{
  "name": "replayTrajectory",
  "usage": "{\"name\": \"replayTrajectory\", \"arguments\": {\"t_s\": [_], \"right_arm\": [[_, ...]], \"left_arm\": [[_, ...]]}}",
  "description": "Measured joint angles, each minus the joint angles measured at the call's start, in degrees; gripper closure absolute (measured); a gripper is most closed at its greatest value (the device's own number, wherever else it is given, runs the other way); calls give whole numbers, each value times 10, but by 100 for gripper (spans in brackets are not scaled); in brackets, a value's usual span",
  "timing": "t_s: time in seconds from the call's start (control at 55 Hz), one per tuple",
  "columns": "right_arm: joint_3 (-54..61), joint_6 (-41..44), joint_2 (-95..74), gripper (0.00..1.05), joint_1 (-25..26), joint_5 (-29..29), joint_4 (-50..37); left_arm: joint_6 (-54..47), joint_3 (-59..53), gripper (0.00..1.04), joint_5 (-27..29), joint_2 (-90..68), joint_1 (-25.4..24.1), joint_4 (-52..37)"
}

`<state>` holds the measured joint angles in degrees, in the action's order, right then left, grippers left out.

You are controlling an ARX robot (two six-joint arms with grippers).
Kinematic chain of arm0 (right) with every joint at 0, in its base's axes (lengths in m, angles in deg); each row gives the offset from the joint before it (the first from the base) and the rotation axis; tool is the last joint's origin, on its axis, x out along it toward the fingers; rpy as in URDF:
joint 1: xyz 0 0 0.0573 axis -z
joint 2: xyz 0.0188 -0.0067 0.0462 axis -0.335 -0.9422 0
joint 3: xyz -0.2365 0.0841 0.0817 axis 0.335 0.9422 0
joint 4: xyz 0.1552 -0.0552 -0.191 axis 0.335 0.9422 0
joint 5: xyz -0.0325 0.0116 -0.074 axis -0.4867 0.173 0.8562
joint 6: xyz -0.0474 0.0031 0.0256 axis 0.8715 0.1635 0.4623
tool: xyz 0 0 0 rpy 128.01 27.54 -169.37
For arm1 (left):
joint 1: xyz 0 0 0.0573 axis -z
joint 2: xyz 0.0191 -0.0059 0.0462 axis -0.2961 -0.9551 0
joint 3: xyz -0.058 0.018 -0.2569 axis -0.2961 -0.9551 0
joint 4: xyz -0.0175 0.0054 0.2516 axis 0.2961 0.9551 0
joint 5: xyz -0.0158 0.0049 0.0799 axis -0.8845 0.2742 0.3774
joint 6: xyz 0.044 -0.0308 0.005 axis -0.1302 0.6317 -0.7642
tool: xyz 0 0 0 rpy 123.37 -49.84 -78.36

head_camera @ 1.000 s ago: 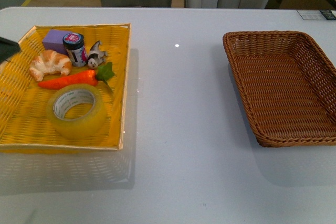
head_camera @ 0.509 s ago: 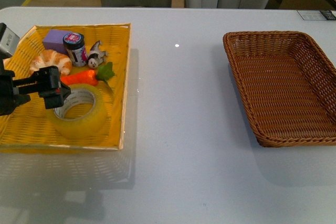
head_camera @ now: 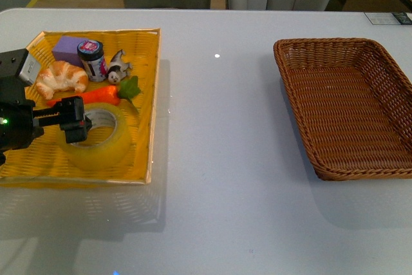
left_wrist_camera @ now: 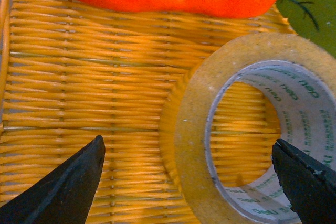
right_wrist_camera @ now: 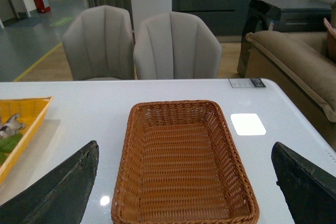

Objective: Move tape to another basket

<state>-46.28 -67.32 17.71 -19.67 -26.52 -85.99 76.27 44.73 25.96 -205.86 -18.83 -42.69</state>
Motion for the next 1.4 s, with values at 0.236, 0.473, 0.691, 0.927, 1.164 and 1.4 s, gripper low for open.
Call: {"name": "replayTrajectory", "arguments": {"t_s": [0.236,0.473,0.691,0.927,1.164,1.4], "right_arm": [[0,0,0,9,0,0,0],[0,0,0,9,0,0,0],[0,0,0,9,0,0,0],[0,0,0,9,0,0,0],[0,0,0,9,0,0,0],[0,0,0,9,0,0,0]], "left_arm": [[-3,17,18,12,-14,3,22],[21,37,70,18,-13,17,54],[39,25,90,26,22,17,69],[90,-3,90,0,167,9,85],[143,12,90,-1,276,67,132],[203,76,90,-2,306,188,168]]}}
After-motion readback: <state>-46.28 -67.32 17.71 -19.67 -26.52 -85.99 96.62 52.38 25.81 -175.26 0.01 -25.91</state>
